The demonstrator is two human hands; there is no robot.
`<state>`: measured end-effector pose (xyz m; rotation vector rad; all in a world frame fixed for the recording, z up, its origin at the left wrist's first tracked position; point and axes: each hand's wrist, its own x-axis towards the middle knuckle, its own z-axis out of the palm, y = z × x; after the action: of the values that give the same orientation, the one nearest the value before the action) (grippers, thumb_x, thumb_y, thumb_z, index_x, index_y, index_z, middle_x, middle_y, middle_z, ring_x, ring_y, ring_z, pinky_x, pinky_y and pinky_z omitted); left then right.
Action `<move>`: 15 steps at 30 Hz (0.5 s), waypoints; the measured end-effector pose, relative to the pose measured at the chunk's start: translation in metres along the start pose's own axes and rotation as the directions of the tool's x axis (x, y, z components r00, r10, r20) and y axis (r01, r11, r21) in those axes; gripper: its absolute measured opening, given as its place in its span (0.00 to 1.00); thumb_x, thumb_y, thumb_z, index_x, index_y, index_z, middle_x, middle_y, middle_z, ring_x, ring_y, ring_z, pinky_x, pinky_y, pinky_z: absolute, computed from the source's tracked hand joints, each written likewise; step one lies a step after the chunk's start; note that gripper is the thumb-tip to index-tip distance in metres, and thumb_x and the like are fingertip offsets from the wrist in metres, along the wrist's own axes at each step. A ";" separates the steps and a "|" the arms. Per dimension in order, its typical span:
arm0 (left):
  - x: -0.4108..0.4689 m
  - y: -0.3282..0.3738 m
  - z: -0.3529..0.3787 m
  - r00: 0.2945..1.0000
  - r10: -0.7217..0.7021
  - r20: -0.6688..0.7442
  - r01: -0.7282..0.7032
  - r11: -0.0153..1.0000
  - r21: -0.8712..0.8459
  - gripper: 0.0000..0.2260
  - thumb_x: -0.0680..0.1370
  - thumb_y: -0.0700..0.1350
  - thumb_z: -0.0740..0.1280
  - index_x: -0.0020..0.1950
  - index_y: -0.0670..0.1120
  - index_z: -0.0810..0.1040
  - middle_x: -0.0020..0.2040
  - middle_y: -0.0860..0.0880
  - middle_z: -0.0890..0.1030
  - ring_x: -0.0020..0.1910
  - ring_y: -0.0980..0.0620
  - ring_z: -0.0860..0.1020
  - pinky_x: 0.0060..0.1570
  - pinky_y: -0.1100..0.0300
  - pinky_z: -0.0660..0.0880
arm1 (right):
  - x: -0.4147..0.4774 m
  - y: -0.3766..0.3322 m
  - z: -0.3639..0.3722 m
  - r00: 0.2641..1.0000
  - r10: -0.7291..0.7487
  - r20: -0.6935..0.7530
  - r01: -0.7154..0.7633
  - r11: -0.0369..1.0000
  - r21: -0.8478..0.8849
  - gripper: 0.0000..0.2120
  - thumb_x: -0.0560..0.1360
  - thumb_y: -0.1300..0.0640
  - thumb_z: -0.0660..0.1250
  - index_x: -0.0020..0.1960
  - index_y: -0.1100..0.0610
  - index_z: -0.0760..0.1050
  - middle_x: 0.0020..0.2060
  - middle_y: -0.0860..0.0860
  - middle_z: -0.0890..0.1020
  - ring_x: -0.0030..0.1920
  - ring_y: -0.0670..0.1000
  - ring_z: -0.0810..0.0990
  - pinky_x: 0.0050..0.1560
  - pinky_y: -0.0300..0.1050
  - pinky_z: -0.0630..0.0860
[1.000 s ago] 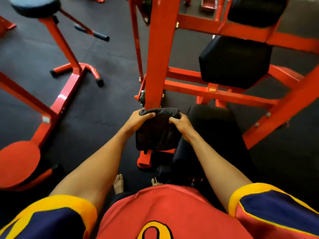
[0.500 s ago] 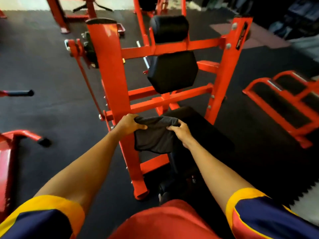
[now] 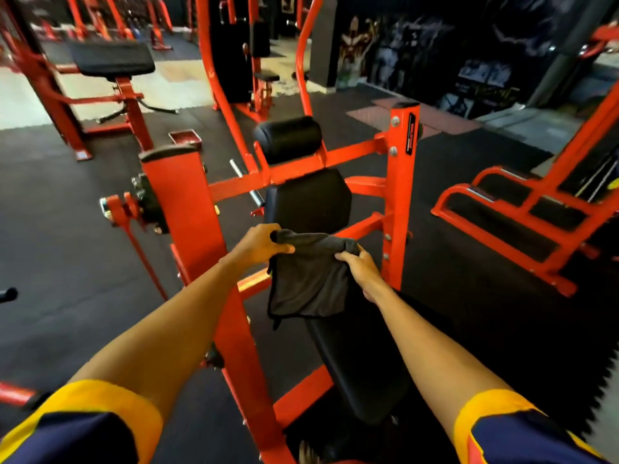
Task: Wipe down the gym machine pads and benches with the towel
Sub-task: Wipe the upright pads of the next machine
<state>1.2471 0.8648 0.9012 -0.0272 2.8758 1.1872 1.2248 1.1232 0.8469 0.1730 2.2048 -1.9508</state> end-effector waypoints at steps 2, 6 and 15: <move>0.026 0.012 -0.021 0.999 0.040 0.020 -0.042 0.997 0.063 0.12 0.73 0.50 0.79 0.49 0.47 0.80 0.46 0.48 0.80 0.46 0.50 0.78 0.39 0.59 0.71 | 0.021 -0.019 0.006 0.999 -0.030 0.015 0.030 0.999 0.019 0.20 0.73 0.51 0.77 0.63 0.54 0.80 0.56 0.50 0.85 0.56 0.51 0.84 0.58 0.46 0.80; 0.080 0.036 -0.073 0.997 0.076 0.032 -0.080 0.981 0.179 0.12 0.74 0.47 0.78 0.51 0.43 0.79 0.44 0.49 0.79 0.42 0.52 0.77 0.37 0.60 0.72 | 0.067 -0.069 0.020 0.986 -0.162 0.034 0.163 0.986 -0.027 0.14 0.76 0.57 0.76 0.61 0.55 0.80 0.53 0.51 0.85 0.55 0.51 0.84 0.50 0.37 0.79; 0.187 0.058 -0.160 0.996 0.018 0.089 -0.050 0.926 0.374 0.18 0.77 0.49 0.75 0.63 0.43 0.79 0.56 0.44 0.81 0.55 0.41 0.81 0.54 0.50 0.78 | 0.166 -0.169 0.046 0.926 -0.377 -0.022 0.348 0.873 -0.341 0.21 0.71 0.43 0.78 0.58 0.53 0.83 0.54 0.55 0.85 0.56 0.56 0.83 0.54 0.50 0.78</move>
<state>1.0557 0.7922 1.0486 0.0801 2.9829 0.6032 1.0301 1.0501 0.9686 -0.2286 2.7499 -1.7142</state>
